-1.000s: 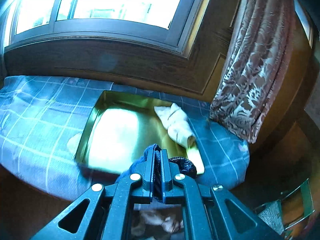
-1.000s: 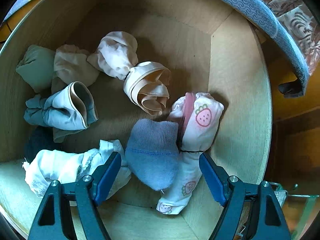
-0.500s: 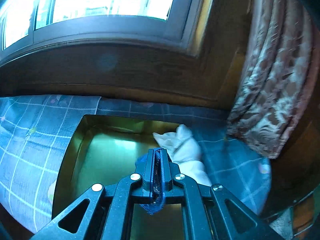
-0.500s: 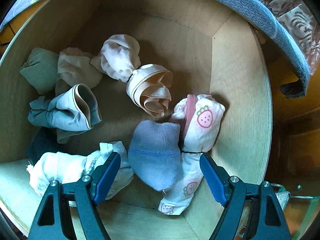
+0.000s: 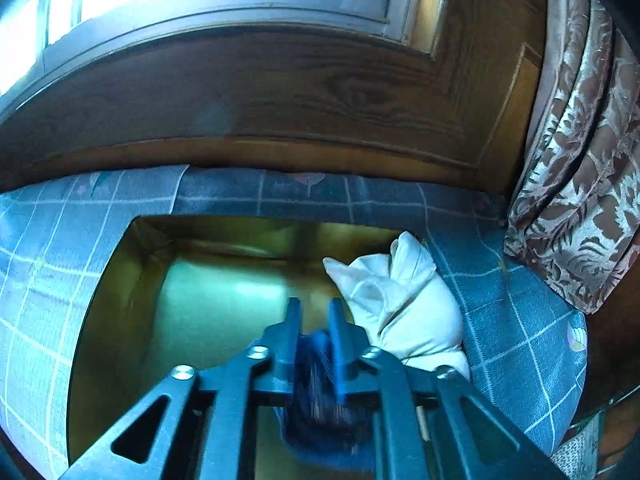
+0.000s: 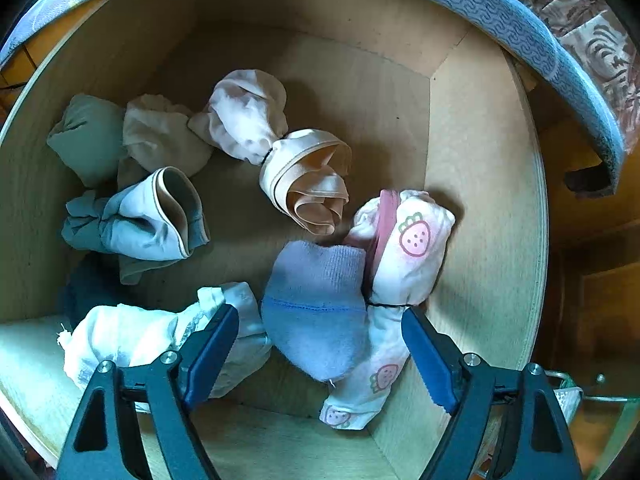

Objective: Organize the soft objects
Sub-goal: 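Lower the dark blue cloth into the gold box and open the left gripper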

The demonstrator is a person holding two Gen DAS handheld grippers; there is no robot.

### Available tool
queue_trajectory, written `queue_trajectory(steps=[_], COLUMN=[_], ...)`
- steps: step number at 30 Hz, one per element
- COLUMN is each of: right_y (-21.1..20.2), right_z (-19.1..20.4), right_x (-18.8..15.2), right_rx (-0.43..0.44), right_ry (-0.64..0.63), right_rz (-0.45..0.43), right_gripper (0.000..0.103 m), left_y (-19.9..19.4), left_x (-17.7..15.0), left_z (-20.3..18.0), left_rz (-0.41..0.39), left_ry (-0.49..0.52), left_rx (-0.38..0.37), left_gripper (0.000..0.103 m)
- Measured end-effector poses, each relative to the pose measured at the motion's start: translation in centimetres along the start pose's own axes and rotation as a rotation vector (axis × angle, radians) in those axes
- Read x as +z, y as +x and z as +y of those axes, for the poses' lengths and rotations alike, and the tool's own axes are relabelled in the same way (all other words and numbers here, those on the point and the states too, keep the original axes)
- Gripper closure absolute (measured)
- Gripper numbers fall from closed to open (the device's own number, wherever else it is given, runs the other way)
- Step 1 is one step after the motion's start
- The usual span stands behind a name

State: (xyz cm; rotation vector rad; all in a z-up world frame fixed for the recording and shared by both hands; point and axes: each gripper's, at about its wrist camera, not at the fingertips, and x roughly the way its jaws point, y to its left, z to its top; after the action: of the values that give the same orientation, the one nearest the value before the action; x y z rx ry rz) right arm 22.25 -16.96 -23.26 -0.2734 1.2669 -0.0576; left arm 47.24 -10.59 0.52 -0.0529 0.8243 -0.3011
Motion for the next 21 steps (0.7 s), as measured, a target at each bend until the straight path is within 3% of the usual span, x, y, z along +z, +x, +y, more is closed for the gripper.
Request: queue_trajectory(steps=[4,21], right_y=[-0.1,0.0], right_z=[0.0,0.1], right_x=[0.0,0.1], right_rx=[0.004,-0.006], right_ry=[0.001,0.006], right_rz=[-0.004,-0.004], right_gripper=[0.018,0.018], left_y=[-0.8,-7.0], left_x=[-0.3,-4.4], left_z=[1.4,5.5], left_rz=[-0.003,-0.070], left_ry=[-0.055,-0.086], left_rx=[-0.006,0.019], left_gripper=[0.073,0.073])
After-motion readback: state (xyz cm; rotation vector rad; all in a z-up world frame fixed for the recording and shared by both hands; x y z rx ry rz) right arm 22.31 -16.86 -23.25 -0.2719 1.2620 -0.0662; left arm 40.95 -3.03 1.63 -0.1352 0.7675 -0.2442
